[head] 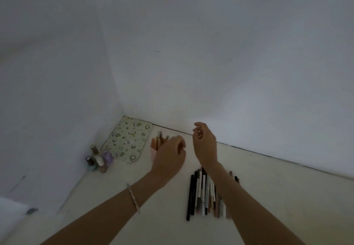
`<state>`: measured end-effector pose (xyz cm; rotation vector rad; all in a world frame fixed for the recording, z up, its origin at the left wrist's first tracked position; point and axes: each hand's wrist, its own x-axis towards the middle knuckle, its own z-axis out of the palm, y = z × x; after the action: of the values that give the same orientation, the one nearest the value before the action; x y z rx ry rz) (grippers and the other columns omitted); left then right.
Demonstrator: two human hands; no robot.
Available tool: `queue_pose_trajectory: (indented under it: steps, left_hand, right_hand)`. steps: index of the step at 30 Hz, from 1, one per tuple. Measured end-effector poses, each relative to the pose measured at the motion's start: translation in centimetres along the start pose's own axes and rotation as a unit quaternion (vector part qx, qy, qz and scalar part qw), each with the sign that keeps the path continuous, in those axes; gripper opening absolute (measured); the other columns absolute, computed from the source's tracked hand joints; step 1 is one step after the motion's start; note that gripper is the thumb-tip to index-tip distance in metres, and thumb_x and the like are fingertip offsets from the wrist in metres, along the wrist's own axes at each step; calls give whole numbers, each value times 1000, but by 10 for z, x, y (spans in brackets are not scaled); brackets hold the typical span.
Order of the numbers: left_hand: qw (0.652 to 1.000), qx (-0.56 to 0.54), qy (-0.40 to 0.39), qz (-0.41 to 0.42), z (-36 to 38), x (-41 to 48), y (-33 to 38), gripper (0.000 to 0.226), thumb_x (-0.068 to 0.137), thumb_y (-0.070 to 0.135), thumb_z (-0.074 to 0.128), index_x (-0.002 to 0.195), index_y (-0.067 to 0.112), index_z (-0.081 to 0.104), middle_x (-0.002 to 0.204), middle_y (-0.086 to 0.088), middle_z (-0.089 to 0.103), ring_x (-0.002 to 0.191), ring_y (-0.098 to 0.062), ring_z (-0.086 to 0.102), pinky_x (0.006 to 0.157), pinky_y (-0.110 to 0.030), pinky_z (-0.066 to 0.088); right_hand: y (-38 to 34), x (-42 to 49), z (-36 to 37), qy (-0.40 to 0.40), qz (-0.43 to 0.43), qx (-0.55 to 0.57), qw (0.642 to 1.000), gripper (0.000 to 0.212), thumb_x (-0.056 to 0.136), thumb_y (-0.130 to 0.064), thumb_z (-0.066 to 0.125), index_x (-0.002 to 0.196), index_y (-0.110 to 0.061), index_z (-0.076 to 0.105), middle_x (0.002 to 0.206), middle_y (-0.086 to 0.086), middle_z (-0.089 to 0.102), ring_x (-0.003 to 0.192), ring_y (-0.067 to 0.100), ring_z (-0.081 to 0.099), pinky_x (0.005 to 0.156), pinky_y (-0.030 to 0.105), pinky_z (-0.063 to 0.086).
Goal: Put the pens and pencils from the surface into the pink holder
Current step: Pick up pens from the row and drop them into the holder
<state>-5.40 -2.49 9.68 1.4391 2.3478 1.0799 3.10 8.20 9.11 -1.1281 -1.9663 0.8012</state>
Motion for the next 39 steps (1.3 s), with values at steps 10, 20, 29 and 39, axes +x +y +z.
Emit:
queue_pose_trajectory:
  steps: [10, 20, 29, 39]
  left_hand:
    - [925, 144, -317, -151, 113, -41, -13, 30, 95, 13, 48, 124, 9, 49, 130, -8, 54, 119, -24, 55, 97, -30, 44]
    - [924, 69, -317, -203, 112, -26, -23, 7, 88, 15, 58, 89, 9, 56, 111, -12, 64, 101, -24, 62, 76, -26, 45]
    - [968, -166, -135, -133, 56, 11, 10, 72, 87, 7, 63, 145, 33, 31, 86, -9, 62, 66, -16, 61, 56, -23, 53]
    - [965, -183, 183, -43, -36, 51, -28, 56, 85, 7, 65, 129, 35, 46, 82, 18, 60, 71, 9, 63, 53, -3, 47]
  right_hand:
    - [64, -7, -58, -10, 129, -10, 992, 22, 93, -5, 49, 105, -16, 63, 78, 7, 68, 68, 33, 64, 66, 44, 55]
    - [90, -11, -50, -59, 165, -56, 983, 21, 91, -6, 49, 101, -16, 65, 79, 0, 67, 64, 26, 64, 59, 34, 53]
    - [108, -41, -14, -287, 237, -275, 887, 13, 88, -19, 59, 79, -10, 53, 68, -4, 52, 61, 11, 52, 57, 23, 44]
    - [56, -8, -20, -121, 222, -105, 962, 21, 80, -18, 58, 65, -11, 45, 59, 3, 51, 50, 14, 42, 44, 22, 32]
